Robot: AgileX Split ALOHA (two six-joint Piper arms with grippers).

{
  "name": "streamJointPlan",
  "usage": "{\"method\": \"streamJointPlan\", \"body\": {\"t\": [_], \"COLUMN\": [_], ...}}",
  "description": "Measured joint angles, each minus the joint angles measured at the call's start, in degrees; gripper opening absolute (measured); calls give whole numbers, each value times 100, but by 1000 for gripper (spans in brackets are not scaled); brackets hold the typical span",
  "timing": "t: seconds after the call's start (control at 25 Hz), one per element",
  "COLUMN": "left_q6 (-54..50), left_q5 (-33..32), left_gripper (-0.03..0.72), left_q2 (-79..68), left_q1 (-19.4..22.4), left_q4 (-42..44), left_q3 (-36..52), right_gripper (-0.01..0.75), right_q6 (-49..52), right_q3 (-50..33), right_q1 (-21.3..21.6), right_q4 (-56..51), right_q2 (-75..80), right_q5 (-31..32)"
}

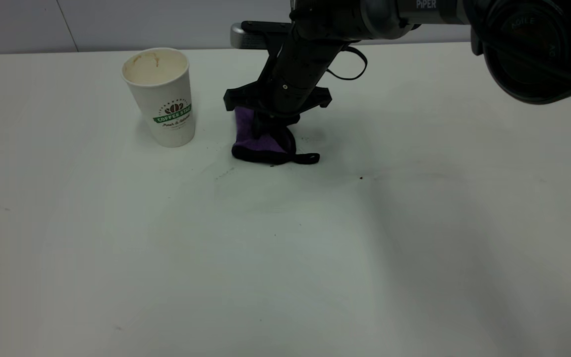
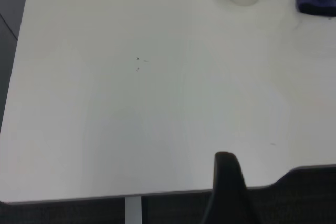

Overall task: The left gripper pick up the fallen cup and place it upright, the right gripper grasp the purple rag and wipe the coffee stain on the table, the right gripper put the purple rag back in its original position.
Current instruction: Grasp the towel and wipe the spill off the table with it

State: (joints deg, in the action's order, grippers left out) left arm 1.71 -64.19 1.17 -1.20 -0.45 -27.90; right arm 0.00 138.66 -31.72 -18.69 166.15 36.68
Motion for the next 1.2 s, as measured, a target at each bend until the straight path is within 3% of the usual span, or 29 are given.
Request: {"method": "streamJointPlan", "body": {"t": [0.36,0.6,0.88,1.2], "left_q6": [0,0,0,0], "left_q5": [0,0,0,0], "left_gripper": [539,539,539,539], "left_q2": [0,0,0,0], "left_q1": [0,0,0,0], "left_q4": [0,0,0,0], "left_q3": [0,0,0,0], "right_gripper": [86,86,86,86], "right_q6": [0,63,394,727], "right_q3": [0,6,17,64], "right_q1": [-602,-576,-98,1229], "right_q4": [-297,-175,654,1252], "right_q2": [8,8,-52,-70], "right_q5": [792,1786,2007,2496]}}
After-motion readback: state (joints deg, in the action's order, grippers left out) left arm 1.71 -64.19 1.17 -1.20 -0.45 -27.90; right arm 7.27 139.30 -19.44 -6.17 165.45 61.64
